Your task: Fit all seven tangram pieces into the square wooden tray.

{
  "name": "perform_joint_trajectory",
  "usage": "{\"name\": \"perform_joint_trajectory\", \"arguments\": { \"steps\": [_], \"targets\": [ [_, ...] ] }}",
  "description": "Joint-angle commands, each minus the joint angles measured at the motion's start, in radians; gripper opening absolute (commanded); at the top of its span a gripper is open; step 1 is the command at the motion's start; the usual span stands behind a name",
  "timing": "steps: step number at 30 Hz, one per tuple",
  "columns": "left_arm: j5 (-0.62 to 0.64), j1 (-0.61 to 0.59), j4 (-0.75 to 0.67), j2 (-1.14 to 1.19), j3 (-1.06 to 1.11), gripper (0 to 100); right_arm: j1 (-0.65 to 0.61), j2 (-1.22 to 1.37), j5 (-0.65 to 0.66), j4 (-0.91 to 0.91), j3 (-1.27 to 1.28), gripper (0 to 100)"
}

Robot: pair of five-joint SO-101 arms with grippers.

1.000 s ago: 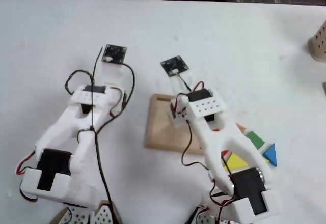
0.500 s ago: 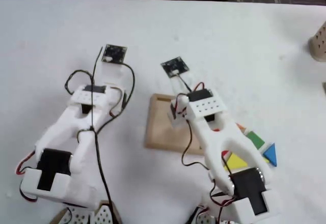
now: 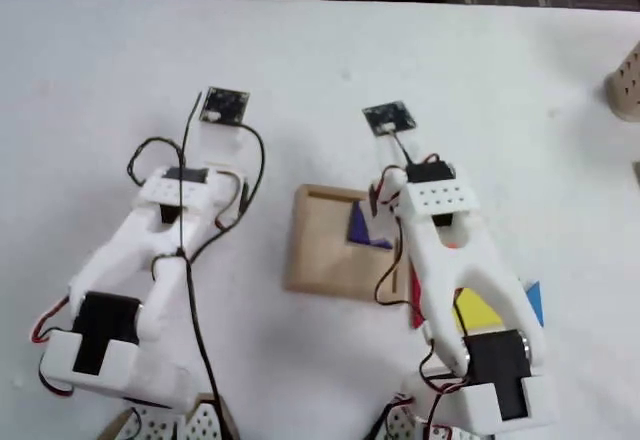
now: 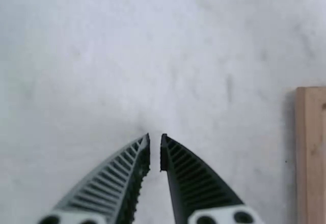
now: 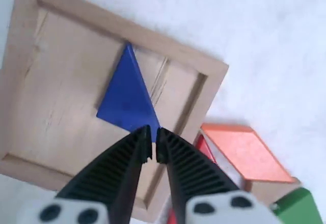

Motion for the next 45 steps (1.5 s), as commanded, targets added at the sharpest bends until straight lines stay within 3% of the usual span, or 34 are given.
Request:
{"name": "perform_joint_trajectory", "arguments": {
  "steps": [1, 6, 14, 27, 36, 45],
  "targets": [
    [-0.006, 0.015, 0.002, -0.012, -0.048, 7, 0.039, -0.044, -0.008, -0.145, 0.035, 1.7],
    [-0.006, 0.015, 0.005, -0.012, -0.046, 7, 0.033, -0.042, -0.006, -0.248, 0.097, 1.7],
    [-0.006, 0.013, 0.005, -0.012, -0.046, 7, 0.036, 0.056, 0.002, -0.251, 0.117, 1.7],
    [-0.006, 0.013, 0.005, -0.012, -0.046, 7, -0.05, 0.09, 0.002, -0.076, 0.074, 1.7],
    [-0.006, 0.013, 0.0, -0.012, -0.046, 7, -0.18, -0.125, 0.002, -0.077, 0.222, 1.7],
    [-0.006, 0.013, 0.003, -0.012, -0.046, 7, -0.147, -0.203, 0.002, -0.157, 0.292, 1.7]
  ]
}}
